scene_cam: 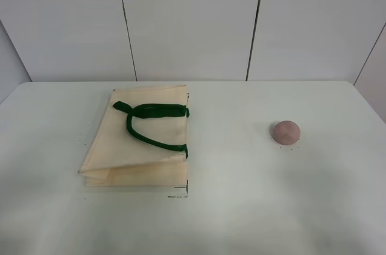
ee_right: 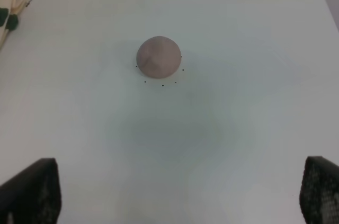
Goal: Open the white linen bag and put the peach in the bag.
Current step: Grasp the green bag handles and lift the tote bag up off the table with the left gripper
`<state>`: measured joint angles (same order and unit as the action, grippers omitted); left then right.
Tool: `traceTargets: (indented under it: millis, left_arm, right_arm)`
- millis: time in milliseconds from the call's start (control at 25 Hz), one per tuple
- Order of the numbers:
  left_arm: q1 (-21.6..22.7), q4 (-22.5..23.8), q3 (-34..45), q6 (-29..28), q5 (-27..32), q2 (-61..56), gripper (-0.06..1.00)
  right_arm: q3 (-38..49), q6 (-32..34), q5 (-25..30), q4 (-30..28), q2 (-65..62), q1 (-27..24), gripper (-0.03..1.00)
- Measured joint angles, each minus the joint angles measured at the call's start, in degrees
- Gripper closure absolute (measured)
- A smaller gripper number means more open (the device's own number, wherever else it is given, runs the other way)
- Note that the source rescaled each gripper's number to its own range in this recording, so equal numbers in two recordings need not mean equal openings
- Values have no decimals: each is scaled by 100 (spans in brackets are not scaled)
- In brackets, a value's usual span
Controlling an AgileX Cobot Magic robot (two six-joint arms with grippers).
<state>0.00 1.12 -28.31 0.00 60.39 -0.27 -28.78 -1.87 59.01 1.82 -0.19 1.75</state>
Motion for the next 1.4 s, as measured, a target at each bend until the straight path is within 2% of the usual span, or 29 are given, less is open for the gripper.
traceTargets:
  millis: [240,400,560,800,1000,1240,1400]
  left_arm:
    - [0,38,-6,0,0,8,0]
    - [0,62,-313,0,0,807,0]
    - [0,62,-908,0,-22,2374,0]
    - [0,62,-1916,0,-389,5032,0]
    - [0,48,-3042,0,-521,7205,0]
    - [0,-255,-4560,0,-544,9441,0]
    - [-17,-492,-5522,0,-576,10470,0]
  right_arm:
    - [0,0,0,0,0,0,-3]
    - [0,0,0,0,0,0,-3]
    - [0,0,0,0,0,0,-3]
    - [0,0,0,0,0,0,-3]
    - [0,0,0,0,0,0,-3]
    - [0,0,0,0,0,0,-3]
    - [0,0,0,0,0,0,-3]
